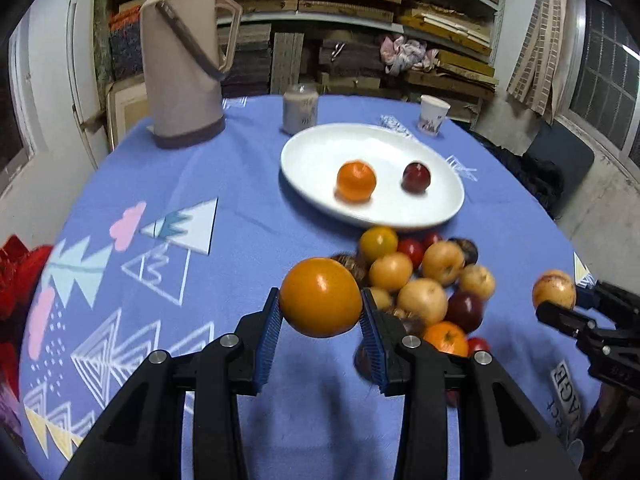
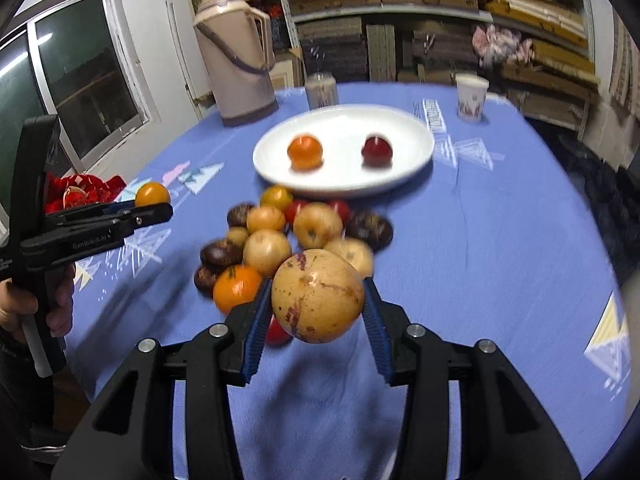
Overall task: Organize fruits
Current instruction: 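Grasp a small yellow-orange fruit with the left tool while the right grasps a speckled beige pear, then lower both held fruits onto the white plate and open both tools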
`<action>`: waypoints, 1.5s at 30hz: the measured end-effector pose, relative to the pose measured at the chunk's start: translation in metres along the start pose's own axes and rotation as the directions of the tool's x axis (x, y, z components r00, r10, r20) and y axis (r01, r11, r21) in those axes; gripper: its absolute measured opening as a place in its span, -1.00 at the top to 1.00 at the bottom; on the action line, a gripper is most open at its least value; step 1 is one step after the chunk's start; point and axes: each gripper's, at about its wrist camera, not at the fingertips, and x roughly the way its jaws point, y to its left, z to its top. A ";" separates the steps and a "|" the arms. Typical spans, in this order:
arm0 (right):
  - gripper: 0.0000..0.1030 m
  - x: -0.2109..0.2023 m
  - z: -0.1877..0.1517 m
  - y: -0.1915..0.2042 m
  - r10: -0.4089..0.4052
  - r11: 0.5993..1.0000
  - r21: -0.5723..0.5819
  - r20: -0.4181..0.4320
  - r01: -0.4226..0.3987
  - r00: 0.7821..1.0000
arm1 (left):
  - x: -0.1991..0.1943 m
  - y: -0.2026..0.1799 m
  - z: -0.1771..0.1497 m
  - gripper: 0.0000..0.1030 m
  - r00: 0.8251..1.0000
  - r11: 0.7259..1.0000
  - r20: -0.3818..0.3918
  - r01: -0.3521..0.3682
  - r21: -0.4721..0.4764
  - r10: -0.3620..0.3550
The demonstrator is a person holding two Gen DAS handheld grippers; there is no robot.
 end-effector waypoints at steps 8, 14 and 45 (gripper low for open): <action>0.16 0.010 0.058 -0.002 -0.002 1.000 -0.010 0.069 0.003 0.998 | 0.015 -0.026 0.050 0.24 0.998 0.999 0.058 0.024 0.026 -0.025; 0.16 0.065 0.095 -0.011 -0.027 1.000 0.009 0.023 0.027 0.999 | 0.062 -0.034 0.083 0.24 0.999 1.000 0.022 0.027 -0.007 -0.027; 0.03 0.127 0.096 -0.058 -0.019 0.983 0.181 -0.094 0.036 0.995 | 0.104 -0.023 0.086 -0.52 0.998 0.996 -0.055 0.035 -0.078 -0.039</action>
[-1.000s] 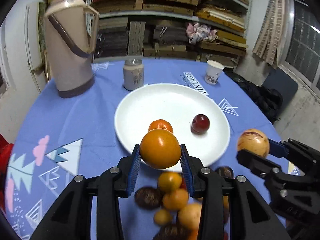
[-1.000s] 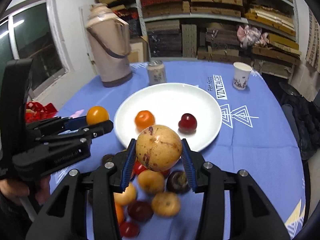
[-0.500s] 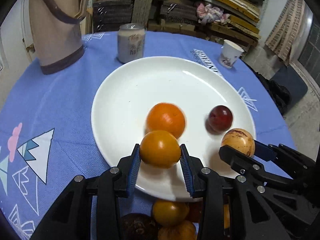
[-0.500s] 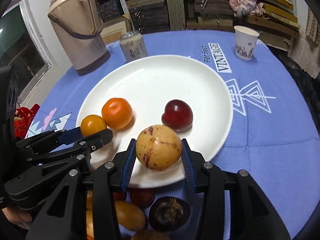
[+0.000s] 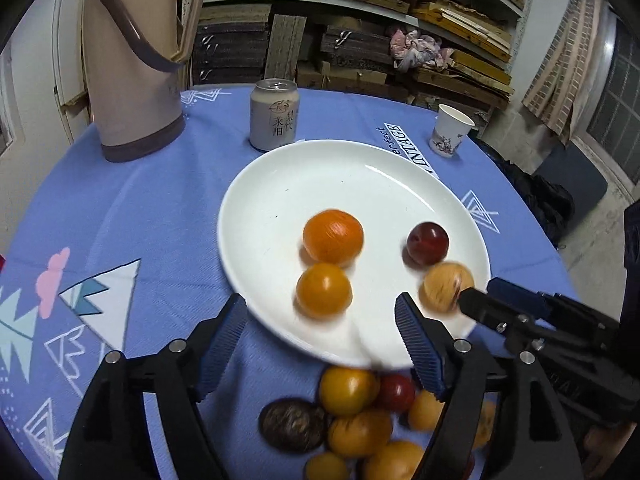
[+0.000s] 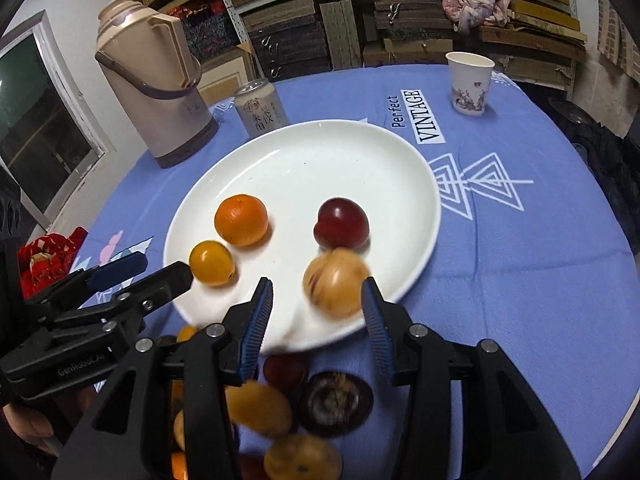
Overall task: Organize fruits
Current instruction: 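Lower both held fruits onto the white plate and open both tools, then withdraw both tools from the plate back toward the fruit pile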
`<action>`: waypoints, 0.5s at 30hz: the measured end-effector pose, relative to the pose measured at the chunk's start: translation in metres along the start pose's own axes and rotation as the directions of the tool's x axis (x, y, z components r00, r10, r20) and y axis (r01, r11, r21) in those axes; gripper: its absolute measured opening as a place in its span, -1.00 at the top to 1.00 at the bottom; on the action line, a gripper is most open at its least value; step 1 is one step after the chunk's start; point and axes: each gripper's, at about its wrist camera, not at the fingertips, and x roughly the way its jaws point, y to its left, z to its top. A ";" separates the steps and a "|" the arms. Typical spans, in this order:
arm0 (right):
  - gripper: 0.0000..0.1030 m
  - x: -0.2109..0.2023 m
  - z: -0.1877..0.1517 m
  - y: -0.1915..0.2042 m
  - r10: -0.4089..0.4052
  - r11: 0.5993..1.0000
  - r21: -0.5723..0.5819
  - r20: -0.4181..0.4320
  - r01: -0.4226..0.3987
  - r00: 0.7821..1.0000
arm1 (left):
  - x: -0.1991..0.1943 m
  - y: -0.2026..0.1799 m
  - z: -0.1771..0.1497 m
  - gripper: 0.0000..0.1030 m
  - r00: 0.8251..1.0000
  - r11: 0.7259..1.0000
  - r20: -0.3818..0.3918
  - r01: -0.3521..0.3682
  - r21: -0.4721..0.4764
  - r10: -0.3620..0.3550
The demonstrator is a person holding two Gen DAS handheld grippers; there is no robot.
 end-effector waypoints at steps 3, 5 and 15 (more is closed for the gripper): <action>-0.09 -0.017 -0.013 -0.001 0.003 1.000 -0.003 0.016 -0.003 1.000 | -0.014 0.002 -0.010 -0.61 1.000 1.000 0.002 -0.020 0.023 0.020; -0.17 -0.028 -0.021 -0.001 -0.005 1.000 -0.008 0.026 0.005 1.000 | -0.024 0.004 -0.017 -0.69 1.000 0.999 0.014 -0.028 0.034 0.027; -0.83 -0.075 -0.080 0.008 -0.044 0.998 -0.048 0.071 0.048 0.996 | -0.056 0.004 -0.060 -0.82 0.999 0.997 0.041 -0.027 0.078 0.024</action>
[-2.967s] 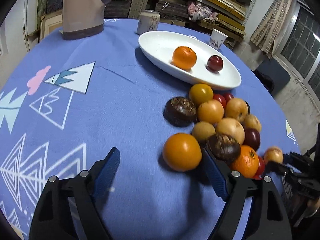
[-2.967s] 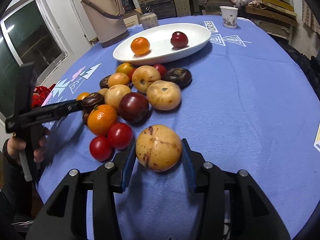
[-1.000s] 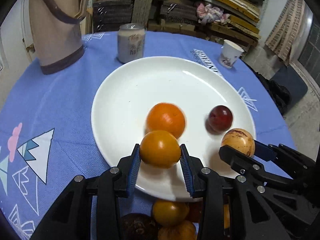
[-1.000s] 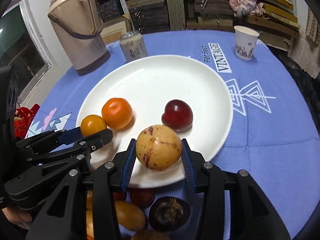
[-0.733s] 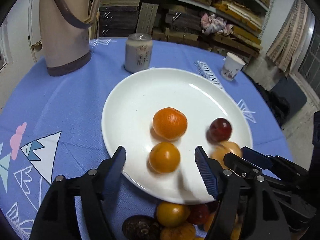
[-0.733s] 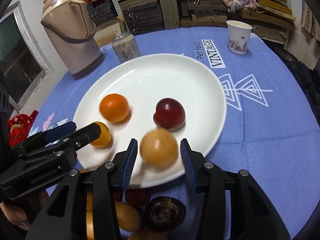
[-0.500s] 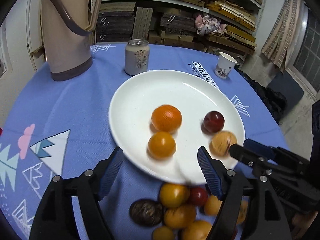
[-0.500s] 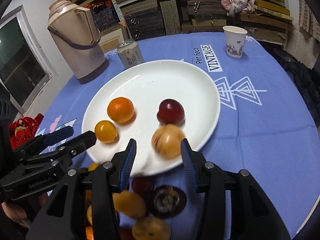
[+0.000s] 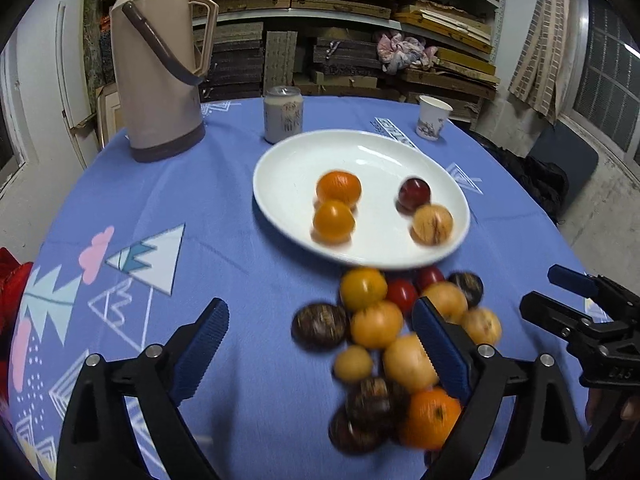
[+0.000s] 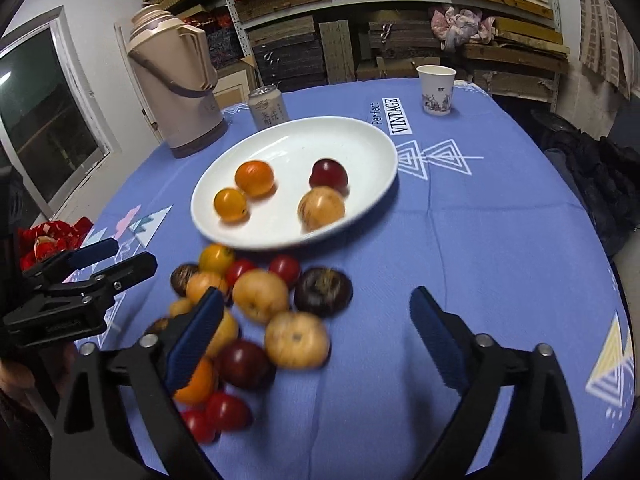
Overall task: Organize fruits
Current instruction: 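Withdraw both tools from the plate back toward the fruit pile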
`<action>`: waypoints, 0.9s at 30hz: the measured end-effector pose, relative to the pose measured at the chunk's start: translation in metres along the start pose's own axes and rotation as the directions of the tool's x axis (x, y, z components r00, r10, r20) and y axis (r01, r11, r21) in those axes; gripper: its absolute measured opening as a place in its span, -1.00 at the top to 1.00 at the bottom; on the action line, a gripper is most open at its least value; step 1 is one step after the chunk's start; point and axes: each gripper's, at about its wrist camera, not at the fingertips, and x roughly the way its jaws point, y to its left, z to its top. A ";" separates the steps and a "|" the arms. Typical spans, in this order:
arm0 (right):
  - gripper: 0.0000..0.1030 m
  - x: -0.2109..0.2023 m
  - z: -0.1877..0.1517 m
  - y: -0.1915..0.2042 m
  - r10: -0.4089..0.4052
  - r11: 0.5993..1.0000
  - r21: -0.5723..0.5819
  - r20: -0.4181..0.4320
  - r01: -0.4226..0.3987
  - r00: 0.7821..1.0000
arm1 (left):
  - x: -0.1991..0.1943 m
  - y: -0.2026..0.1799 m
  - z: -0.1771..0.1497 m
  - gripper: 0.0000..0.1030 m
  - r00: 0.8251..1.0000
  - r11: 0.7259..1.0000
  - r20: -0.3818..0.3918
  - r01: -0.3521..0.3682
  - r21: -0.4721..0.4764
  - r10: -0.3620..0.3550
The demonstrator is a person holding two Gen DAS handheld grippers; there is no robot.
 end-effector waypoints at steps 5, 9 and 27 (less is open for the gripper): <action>-0.85 -0.013 -0.035 0.019 -0.013 0.994 -0.112 -0.013 0.012 1.000 | -0.004 0.004 -0.018 -0.82 1.000 1.000 0.003 -0.008 0.011 0.008; -0.85 -0.020 -0.058 0.032 0.021 0.987 -0.159 -0.019 -0.024 1.000 | -0.005 0.011 -0.027 -0.82 1.000 1.000 -0.019 0.011 -0.015 -0.011; -0.51 0.002 -0.074 0.040 0.029 0.988 -0.147 -0.121 -0.047 0.992 | -0.022 0.031 -0.066 -0.82 0.999 0.998 -0.046 0.002 -0.056 -0.004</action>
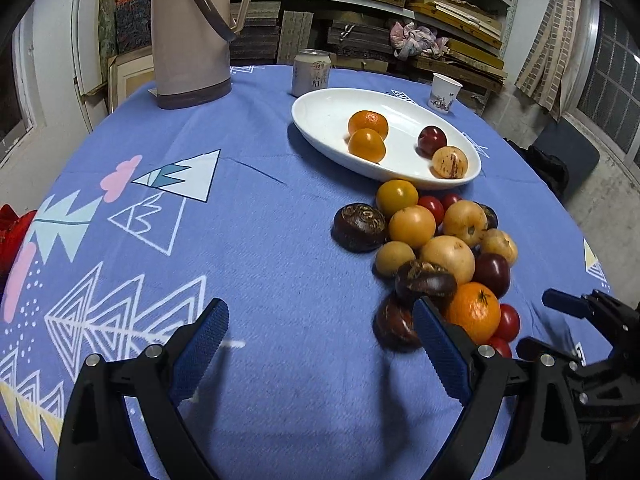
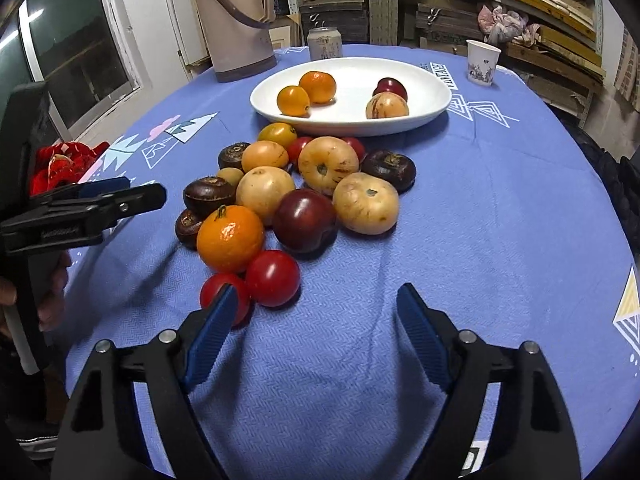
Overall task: Organize fruits
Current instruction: 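Withdraw both tools from the plate back toward the fruit pile, then grasp a red tomato with the right tool while the left grasps another red tomato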
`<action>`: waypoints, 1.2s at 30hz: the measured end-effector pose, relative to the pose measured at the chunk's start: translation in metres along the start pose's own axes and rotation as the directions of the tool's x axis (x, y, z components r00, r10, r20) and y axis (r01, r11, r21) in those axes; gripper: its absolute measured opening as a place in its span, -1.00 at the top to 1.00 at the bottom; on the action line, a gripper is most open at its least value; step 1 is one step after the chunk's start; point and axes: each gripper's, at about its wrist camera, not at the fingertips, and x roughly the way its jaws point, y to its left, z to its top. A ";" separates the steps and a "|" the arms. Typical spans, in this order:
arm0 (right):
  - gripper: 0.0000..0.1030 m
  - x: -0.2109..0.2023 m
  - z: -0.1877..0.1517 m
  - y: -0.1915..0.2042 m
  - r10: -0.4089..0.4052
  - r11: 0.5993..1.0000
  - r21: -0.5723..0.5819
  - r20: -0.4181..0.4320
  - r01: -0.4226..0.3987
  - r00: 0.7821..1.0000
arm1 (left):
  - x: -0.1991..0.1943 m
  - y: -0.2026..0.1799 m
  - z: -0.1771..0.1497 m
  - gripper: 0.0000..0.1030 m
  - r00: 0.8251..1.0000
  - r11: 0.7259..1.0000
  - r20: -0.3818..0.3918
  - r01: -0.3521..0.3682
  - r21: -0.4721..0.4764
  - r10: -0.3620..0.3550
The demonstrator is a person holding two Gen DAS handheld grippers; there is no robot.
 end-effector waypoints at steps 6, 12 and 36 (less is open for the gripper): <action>-0.37 0.003 0.005 0.006 0.010 1.000 -0.014 -0.001 -0.010 1.000 | -0.003 -0.002 -0.015 -0.82 1.000 1.000 -0.023 0.009 0.004 -0.009; -0.07 0.010 0.012 0.011 0.017 1.000 -0.026 -0.008 -0.017 1.000 | 0.002 -0.003 -0.026 -0.82 0.998 1.000 -0.056 -0.005 0.015 0.006; 0.41 0.015 0.006 0.006 0.129 0.992 -0.003 -0.031 -0.130 0.991 | -0.003 -0.024 -0.035 -0.82 0.998 0.994 -0.066 0.017 0.108 -0.009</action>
